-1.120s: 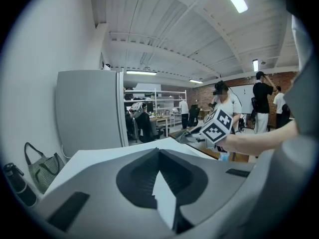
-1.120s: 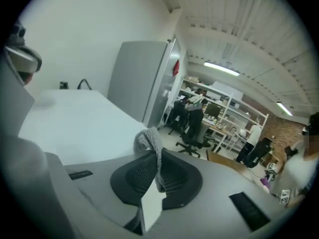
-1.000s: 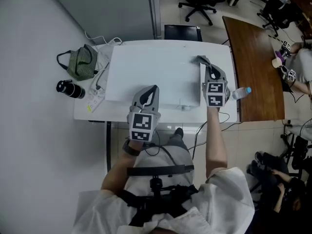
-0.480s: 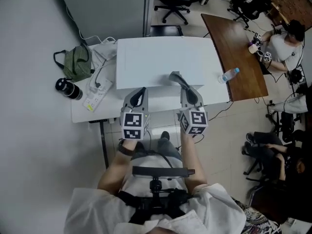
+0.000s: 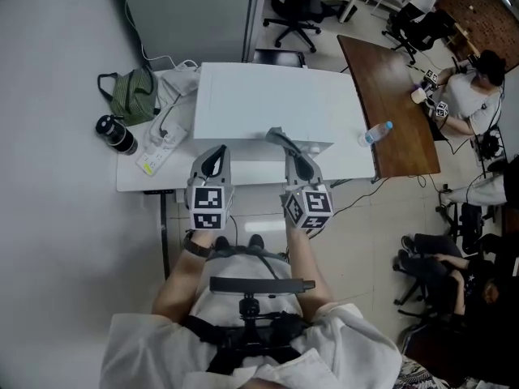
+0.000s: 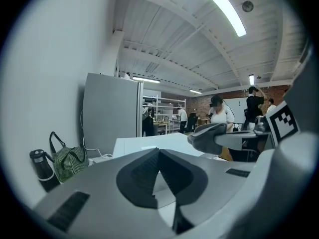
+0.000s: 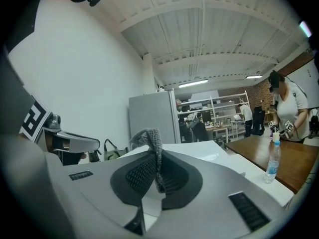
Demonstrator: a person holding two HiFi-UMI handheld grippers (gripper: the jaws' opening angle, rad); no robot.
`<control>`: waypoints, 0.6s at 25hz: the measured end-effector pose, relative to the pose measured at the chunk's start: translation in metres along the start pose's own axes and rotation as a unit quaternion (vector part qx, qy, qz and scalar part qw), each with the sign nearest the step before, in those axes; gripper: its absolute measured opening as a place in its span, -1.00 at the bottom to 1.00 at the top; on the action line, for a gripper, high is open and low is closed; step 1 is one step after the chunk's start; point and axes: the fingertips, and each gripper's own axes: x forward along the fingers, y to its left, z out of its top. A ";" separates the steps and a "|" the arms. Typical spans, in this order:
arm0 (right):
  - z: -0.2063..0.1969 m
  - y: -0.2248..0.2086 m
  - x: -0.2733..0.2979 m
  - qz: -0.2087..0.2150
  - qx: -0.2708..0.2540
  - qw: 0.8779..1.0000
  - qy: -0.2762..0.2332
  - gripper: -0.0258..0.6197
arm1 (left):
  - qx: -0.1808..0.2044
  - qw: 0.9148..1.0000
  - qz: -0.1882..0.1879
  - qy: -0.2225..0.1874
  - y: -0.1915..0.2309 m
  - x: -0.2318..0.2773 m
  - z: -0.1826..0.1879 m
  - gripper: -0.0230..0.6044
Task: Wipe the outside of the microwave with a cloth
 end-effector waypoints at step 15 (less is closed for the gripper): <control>-0.028 -0.012 -0.007 0.029 0.022 0.999 0.012 -0.87 | 0.007 1.000 0.001 -0.001 -0.038 0.007 -0.015 -0.86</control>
